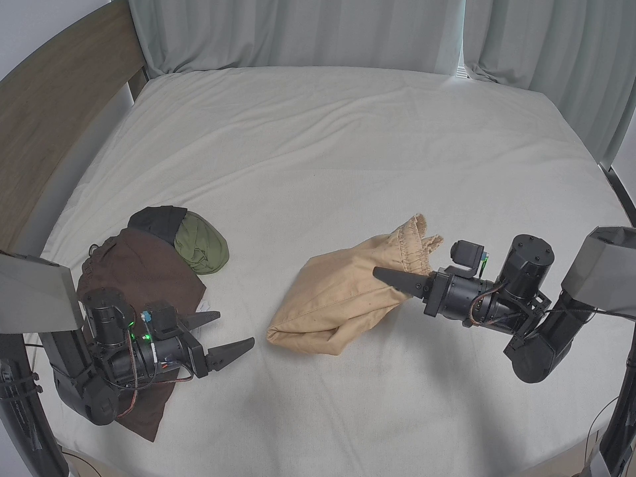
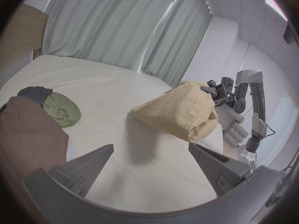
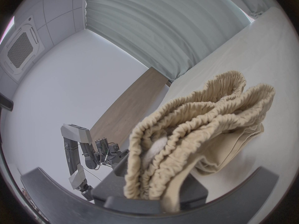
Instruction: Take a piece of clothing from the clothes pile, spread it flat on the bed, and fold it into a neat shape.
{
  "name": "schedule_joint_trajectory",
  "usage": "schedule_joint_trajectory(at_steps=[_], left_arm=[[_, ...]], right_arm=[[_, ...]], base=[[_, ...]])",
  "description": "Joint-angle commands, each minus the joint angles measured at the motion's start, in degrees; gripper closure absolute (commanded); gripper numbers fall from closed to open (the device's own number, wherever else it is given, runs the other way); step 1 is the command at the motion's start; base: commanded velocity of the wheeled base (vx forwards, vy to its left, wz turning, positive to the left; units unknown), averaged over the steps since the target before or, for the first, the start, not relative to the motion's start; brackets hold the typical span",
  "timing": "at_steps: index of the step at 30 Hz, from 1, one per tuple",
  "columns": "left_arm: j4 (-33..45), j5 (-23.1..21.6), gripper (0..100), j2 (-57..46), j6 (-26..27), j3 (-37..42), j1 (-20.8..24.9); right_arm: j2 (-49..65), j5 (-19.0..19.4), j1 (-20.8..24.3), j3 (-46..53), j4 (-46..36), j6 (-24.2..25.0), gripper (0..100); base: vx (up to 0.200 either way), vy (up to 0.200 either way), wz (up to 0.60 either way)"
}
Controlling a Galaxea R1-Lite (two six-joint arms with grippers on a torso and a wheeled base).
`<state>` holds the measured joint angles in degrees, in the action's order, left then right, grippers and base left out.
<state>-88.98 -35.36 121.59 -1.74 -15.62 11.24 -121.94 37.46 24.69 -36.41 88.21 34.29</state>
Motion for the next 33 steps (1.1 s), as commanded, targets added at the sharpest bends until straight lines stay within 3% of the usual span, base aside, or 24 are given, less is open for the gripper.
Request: schedule_joint_trajectory(at_steps=[1,10,33], left_arm=[[-0.1,-0.1,0,-0.1,0.0,0.0,0.0],[-0.1,-0.1,0,-0.1,0.0,0.0,0.0],[-0.1,-0.1,0,-0.1,0.0,0.1,0.0]], right_arm=[[0.1,0.7,-0.3,-2.0,0.0,0.4,100],[-1.5,0.9,-0.6,-8.9,-0.3,4.5,100],[-14.0,0.9,-3.9,-32.9,-9.4,7.0,100]], base=[[0.0,0.0,0.0],[0.0,0.0,0.0],[0.0,0.0,0.0]])
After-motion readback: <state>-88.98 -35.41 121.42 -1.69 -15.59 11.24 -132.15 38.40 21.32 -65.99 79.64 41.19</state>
